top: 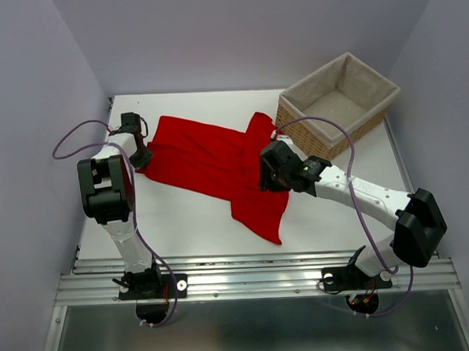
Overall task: Roll the t-shirts
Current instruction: Flatten out the T-shirt at the center of the board.
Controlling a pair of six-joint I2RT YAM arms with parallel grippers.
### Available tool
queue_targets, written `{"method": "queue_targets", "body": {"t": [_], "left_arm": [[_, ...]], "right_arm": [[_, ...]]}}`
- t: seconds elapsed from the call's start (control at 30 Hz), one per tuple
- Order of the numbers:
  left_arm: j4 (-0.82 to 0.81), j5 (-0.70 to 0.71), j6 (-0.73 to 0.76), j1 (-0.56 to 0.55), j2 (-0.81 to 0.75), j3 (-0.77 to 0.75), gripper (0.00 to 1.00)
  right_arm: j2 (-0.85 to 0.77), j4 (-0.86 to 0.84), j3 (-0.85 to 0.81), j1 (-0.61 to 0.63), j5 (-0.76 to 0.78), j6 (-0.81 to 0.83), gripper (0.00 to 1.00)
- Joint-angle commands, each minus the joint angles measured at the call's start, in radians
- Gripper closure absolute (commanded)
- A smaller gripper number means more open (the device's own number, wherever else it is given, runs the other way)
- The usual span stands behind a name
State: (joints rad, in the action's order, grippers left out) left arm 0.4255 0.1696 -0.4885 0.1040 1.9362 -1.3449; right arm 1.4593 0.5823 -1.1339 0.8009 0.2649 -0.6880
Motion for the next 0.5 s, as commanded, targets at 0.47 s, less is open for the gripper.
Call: {"method": "queue_targets", "body": {"t": [0.47], "left_arm": [[0.093,0.025,0.060,-0.009,-0.263,-0.003,1.00]], "right_arm": [[-0.071,0.020,0.221,0.251,-0.017,-0.231,0.23]]}}
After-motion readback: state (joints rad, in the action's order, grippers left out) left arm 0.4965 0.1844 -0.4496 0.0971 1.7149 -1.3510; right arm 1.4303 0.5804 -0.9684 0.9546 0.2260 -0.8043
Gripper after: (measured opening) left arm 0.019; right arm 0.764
